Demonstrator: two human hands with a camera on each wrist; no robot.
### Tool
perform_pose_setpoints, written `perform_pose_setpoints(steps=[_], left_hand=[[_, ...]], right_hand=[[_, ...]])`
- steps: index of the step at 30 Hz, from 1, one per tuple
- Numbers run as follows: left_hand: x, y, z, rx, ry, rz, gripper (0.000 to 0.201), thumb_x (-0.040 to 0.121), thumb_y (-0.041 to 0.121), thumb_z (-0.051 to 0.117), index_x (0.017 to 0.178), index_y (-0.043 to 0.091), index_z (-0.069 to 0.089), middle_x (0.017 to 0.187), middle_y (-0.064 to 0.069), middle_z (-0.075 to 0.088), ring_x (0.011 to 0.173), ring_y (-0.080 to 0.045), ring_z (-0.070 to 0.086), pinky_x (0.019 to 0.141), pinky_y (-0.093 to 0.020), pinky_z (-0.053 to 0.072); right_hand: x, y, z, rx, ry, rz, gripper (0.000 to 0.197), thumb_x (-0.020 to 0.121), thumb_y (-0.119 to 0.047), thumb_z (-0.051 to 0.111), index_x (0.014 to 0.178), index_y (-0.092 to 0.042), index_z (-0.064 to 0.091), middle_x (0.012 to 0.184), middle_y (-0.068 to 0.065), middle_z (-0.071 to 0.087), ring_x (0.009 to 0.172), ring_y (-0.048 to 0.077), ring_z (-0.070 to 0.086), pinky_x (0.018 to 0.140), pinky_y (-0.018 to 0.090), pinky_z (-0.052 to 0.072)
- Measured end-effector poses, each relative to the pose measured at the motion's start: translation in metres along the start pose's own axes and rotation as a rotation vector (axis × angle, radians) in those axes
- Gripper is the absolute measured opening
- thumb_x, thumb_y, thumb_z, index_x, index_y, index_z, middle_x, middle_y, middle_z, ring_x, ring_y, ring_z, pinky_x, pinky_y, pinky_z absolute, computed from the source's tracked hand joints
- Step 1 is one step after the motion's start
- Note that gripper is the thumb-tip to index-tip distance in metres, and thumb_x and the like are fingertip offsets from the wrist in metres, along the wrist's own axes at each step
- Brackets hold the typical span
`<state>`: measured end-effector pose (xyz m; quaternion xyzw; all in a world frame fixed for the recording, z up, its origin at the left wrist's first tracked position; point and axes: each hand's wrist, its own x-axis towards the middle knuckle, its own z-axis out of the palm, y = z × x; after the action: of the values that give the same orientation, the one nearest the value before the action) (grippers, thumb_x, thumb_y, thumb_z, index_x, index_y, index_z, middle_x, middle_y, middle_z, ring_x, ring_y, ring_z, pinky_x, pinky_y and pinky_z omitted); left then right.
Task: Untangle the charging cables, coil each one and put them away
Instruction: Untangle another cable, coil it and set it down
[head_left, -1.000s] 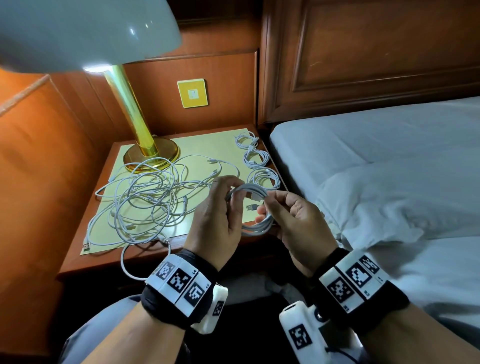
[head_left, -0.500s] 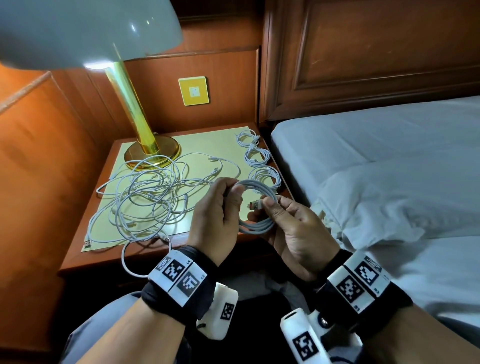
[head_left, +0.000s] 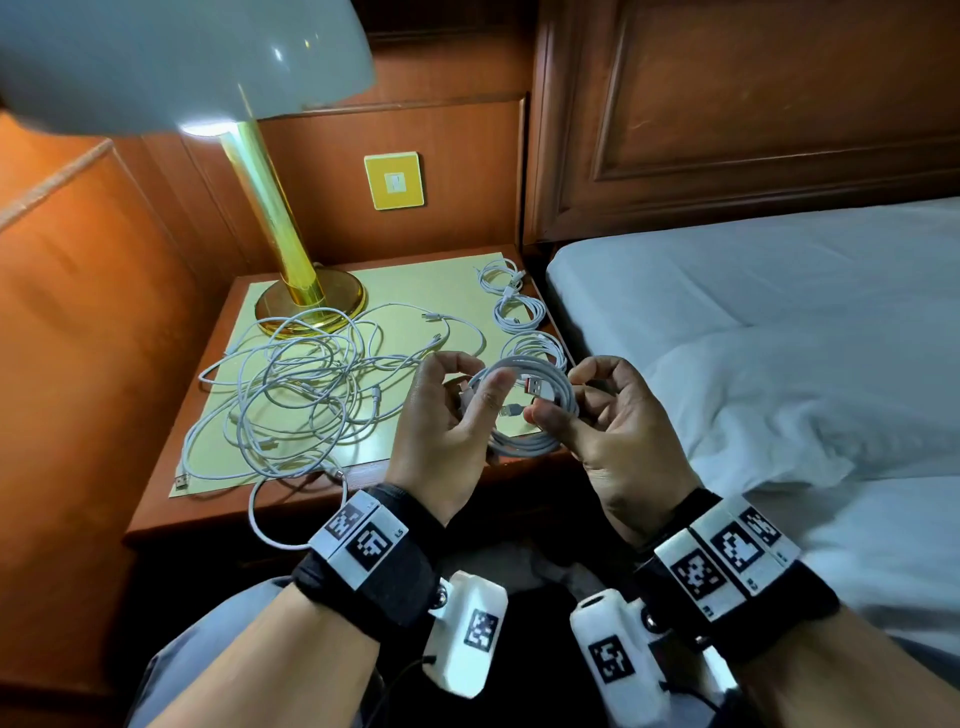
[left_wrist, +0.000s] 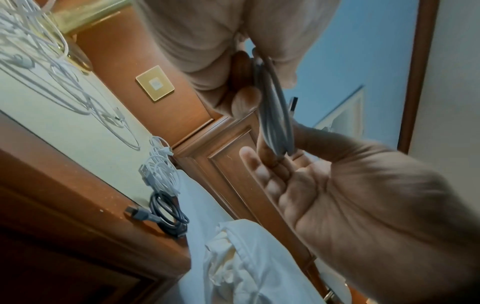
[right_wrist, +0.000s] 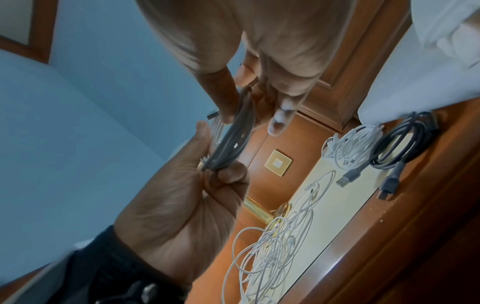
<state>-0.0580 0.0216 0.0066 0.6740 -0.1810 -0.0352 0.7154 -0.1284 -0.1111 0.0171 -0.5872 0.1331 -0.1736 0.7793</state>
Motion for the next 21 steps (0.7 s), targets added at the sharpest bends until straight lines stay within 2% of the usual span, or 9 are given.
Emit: perform_pose_setpoints(steps=[2, 5, 7, 11, 13, 14, 15, 17, 21], left_hand=[[-0.002, 0.000, 0.003, -0.154, -0.044, -0.060, 0.042, 0.080, 0.041, 0.081, 0.099, 0.019, 0.050, 0.063, -0.003, 0.053, 0.049, -0.015, 0.049, 0.043, -0.028, 0.046], [-0.003, -0.001, 0.003, -0.328, -0.140, -0.143, 0.040, 0.074, 0.024, 0.081, 0.099, 0.018, 0.050, 0.072, -0.002, 0.062, 0.060, -0.018, 0.055, 0.054, -0.030, 0.049], [-0.004, 0.000, 0.002, -0.449, -0.188, -0.195, 0.033, 0.076, 0.007, 0.073, 0.099, 0.014, 0.050, 0.078, -0.005, 0.063, 0.065, -0.017, 0.060, 0.055, -0.028, 0.053], [-0.007, 0.006, 0.001, -0.570, -0.257, -0.229, 0.028, 0.081, 0.000, 0.065, 0.105, 0.005, 0.051, 0.081, -0.006, 0.062, 0.068, -0.018, 0.062, 0.054, -0.026, 0.051], [-0.008, 0.008, 0.001, -0.568, -0.251, -0.232, 0.024, 0.084, 0.003, 0.063, 0.107, 0.003, 0.056, 0.079, -0.005, 0.063, 0.067, -0.016, 0.061, 0.054, -0.026, 0.049], [-0.008, 0.010, 0.001, -0.561, -0.243, -0.231, 0.021, 0.086, 0.004, 0.064, 0.107, 0.003, 0.059, 0.079, -0.005, 0.062, 0.066, -0.015, 0.060, 0.054, -0.025, 0.048], [-0.008, 0.011, 0.002, -0.552, -0.231, -0.231, 0.019, 0.088, 0.005, 0.065, 0.107, 0.003, 0.061, 0.080, -0.005, 0.061, 0.066, -0.014, 0.059, 0.054, -0.025, 0.047], [-0.007, 0.011, 0.001, -0.536, -0.191, -0.238, 0.019, 0.091, 0.006, 0.065, 0.108, 0.000, 0.061, 0.079, -0.005, 0.060, 0.062, -0.013, 0.058, 0.053, -0.024, 0.047], [-0.006, 0.008, 0.000, -0.471, -0.129, -0.237, 0.025, 0.092, 0.006, 0.058, 0.114, -0.008, 0.060, 0.072, -0.001, 0.059, 0.057, -0.011, 0.055, 0.050, -0.023, 0.048]], right_hand=[[0.001, -0.001, -0.002, 0.003, 0.014, -0.013, 0.038, 0.080, 0.008, 0.073, 0.097, -0.016, 0.048, 0.082, 0.014, 0.068, 0.081, 0.026, 0.063, 0.078, 0.036, 0.057], [0.004, -0.003, -0.004, 0.086, 0.055, 0.021, 0.038, 0.074, 0.003, 0.077, 0.090, -0.020, 0.051, 0.081, 0.014, 0.061, 0.071, 0.022, 0.059, 0.054, 0.019, 0.048], [0.003, -0.005, -0.003, 0.178, 0.074, 0.063, 0.039, 0.071, 0.002, 0.077, 0.091, -0.019, 0.051, 0.084, 0.017, 0.059, 0.065, 0.020, 0.060, 0.049, 0.019, 0.046], [0.002, -0.008, -0.002, 0.294, 0.014, 0.081, 0.039, 0.073, 0.005, 0.072, 0.097, -0.015, 0.049, 0.078, 0.019, 0.059, 0.057, 0.018, 0.063, 0.054, 0.030, 0.056], [0.003, -0.007, -0.003, 0.325, -0.023, 0.081, 0.040, 0.073, 0.001, 0.073, 0.101, -0.014, 0.050, 0.080, 0.018, 0.059, 0.062, 0.019, 0.065, 0.073, 0.048, 0.058], [0.003, -0.007, -0.003, 0.318, -0.036, 0.080, 0.040, 0.072, -0.004, 0.074, 0.104, -0.012, 0.051, 0.082, 0.015, 0.061, 0.067, 0.020, 0.067, 0.081, 0.057, 0.053], [0.004, -0.006, -0.003, 0.290, -0.043, 0.075, 0.040, 0.072, -0.009, 0.074, 0.106, -0.010, 0.053, 0.083, 0.011, 0.064, 0.072, 0.020, 0.069, 0.084, 0.055, 0.054], [0.006, -0.004, -0.005, 0.186, -0.044, 0.061, 0.039, 0.073, -0.017, 0.073, 0.107, -0.007, 0.057, 0.087, 0.007, 0.070, 0.082, 0.020, 0.072, 0.081, 0.042, 0.057], [0.008, -0.001, -0.010, 0.010, -0.031, 0.112, 0.030, 0.082, -0.017, 0.072, 0.109, -0.005, 0.065, 0.095, 0.017, 0.075, 0.095, 0.029, 0.073, 0.085, 0.043, 0.058]])
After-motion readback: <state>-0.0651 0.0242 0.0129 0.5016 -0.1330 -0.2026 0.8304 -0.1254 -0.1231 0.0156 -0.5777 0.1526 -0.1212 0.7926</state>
